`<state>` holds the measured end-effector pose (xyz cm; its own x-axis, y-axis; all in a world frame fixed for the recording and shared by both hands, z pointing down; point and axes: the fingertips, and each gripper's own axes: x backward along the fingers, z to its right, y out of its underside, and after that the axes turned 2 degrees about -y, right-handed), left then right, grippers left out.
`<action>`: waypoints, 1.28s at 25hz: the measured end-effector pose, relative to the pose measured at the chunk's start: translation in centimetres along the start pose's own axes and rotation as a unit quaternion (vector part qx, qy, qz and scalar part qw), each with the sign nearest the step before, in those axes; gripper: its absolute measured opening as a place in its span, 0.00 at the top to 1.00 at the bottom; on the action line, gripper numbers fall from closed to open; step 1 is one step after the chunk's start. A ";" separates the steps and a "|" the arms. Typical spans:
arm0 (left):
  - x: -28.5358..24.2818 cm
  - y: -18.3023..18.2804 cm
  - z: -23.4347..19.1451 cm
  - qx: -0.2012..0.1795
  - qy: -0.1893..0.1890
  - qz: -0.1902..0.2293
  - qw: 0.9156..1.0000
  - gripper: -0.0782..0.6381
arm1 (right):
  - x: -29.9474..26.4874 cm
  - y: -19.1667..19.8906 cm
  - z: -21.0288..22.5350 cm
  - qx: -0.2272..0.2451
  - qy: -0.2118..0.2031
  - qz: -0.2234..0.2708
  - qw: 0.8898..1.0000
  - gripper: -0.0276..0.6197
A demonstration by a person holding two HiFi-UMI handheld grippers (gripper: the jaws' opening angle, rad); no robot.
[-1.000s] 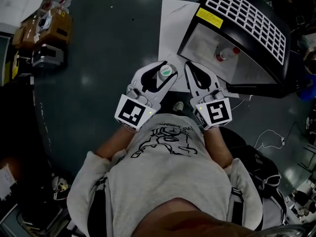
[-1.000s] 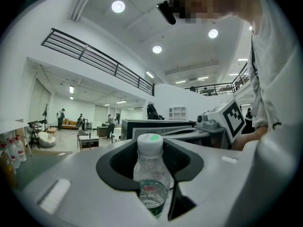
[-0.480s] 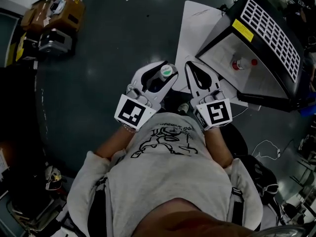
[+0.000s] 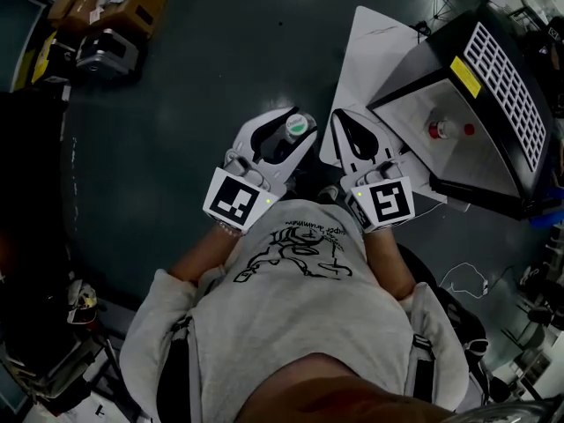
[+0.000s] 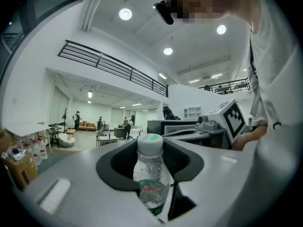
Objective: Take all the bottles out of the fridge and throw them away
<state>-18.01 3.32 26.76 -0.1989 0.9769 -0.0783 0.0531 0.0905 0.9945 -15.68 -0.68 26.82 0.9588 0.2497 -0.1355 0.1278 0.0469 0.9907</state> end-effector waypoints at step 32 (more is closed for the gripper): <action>-0.3 1.0 -1.1 0.004 -0.041 -0.010 0.999 0.67 | -1.3 0.9 -0.1 0.019 -0.056 -0.011 0.998 0.94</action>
<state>-18.99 2.92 27.90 -0.1184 0.9875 -0.1036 0.0569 0.1110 0.9922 -16.79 -0.82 27.91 0.9776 0.1395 -0.1575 0.1570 0.0149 0.9875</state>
